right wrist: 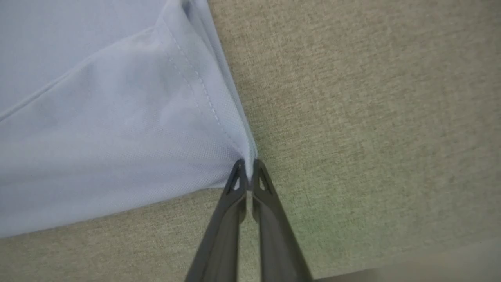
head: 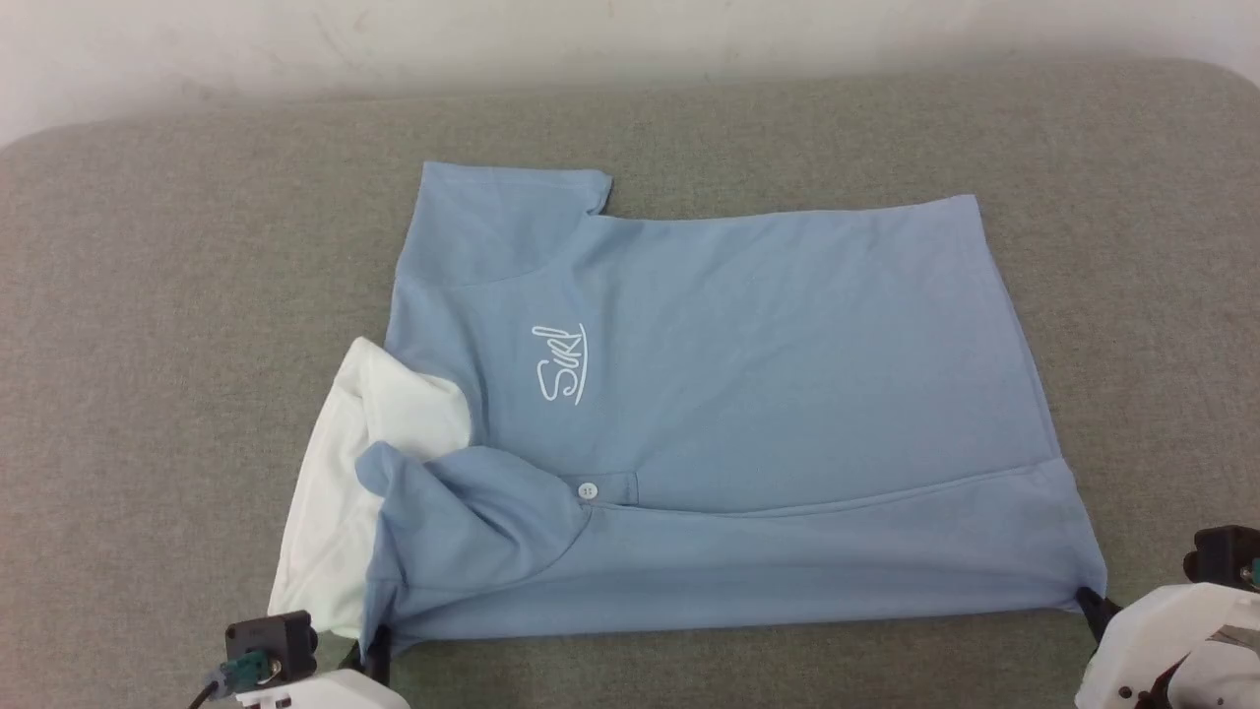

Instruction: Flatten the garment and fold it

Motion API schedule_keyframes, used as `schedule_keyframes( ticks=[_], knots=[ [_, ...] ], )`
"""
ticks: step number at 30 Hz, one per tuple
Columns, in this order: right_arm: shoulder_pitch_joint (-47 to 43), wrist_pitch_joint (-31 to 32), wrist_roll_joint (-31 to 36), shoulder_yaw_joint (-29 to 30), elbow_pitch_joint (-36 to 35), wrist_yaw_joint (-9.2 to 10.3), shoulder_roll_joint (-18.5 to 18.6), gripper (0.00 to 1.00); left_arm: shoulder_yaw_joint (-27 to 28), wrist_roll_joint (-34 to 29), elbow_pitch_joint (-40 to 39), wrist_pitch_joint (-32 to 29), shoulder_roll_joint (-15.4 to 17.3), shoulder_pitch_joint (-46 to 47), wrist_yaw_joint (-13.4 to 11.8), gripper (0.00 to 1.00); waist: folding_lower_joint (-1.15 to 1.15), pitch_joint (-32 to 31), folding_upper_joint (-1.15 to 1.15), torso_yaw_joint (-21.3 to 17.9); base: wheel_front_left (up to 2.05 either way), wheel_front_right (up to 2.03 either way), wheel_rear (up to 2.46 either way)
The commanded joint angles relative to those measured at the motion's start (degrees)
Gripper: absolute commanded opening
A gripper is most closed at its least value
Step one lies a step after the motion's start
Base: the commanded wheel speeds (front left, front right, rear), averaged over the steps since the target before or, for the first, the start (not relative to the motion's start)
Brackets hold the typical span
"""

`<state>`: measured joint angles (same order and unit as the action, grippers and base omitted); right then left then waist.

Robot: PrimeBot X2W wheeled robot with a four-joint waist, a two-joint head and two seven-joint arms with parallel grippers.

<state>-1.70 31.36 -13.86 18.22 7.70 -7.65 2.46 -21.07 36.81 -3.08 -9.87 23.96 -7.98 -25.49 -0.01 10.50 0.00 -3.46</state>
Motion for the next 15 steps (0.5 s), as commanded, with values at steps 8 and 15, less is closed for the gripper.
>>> schedule_keyframes(
  ticks=[8,15],
  knots=[
    [1.39,-4.37,-0.43,-0.94,5.31,0.16,0.42,1.0,-0.16,1.2,5.12,2.06,-0.9,1.9,2.34,1.0,0.01,-0.02,0.0,-0.68,0.0,0.0,0.0],
    [0.52,-13.06,-0.8,-3.22,-1.0,0.16,0.42,1.0,1.11,0.81,0.87,2.75,1.65,1.07,2.52,1.0,0.01,-0.77,0.0,-1.24,0.0,0.0,0.0]
  ],
)
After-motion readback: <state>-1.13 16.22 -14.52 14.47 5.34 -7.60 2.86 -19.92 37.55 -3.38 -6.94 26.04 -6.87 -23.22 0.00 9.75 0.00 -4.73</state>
